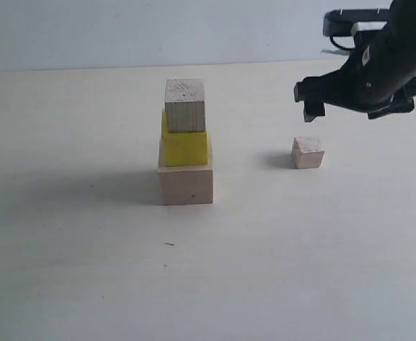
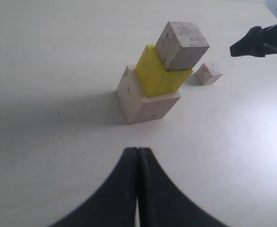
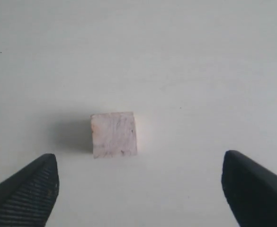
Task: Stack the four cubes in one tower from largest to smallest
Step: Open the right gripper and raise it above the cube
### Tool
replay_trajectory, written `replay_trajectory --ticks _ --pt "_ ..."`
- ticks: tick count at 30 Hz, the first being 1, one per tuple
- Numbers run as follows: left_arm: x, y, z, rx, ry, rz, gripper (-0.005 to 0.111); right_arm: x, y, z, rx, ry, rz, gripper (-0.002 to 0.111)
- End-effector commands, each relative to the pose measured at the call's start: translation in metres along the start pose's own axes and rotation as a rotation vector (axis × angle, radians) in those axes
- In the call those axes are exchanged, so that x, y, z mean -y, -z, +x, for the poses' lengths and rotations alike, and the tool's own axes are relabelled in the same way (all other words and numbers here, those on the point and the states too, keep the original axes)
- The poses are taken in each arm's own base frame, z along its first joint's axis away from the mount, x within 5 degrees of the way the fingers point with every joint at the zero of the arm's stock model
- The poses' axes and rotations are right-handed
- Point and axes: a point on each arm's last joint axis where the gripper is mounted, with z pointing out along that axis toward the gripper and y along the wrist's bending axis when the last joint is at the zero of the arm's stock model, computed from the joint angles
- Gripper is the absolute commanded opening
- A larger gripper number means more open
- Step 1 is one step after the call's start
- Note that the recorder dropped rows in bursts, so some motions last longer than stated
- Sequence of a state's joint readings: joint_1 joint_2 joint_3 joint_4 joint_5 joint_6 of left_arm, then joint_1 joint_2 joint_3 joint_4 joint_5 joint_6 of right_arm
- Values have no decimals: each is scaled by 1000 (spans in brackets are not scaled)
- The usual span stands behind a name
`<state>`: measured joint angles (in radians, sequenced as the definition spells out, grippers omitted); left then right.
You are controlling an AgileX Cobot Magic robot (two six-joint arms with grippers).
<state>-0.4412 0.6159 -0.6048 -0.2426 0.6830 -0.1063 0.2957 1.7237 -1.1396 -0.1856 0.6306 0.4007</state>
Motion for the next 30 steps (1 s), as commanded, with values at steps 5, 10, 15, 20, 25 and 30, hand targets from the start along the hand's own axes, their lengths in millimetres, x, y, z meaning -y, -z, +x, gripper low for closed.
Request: replay_trajectory --ticks 5,10,15,20,25,30 --pt "0 1 -3 40 -19 1 0 -13 56 -39 -112 -4 -89 88" --pt "0 1 -3 33 -16 5 0 -17 40 -49 -167 4 -68 86" --pt "1 1 -1 19 -4 13 0 -20 9 -50 -267 44 -47 85" --pt "3 1 0 -1 27 37 0 -23 -18 -51 -378 64 -16 85" --pt "4 1 4 -46 43 48 0 -25 -33 -51 -405 70 -10 85" --pt "5 1 6 -64 49 53 0 -26 -48 -51 -399 89 -15 85"
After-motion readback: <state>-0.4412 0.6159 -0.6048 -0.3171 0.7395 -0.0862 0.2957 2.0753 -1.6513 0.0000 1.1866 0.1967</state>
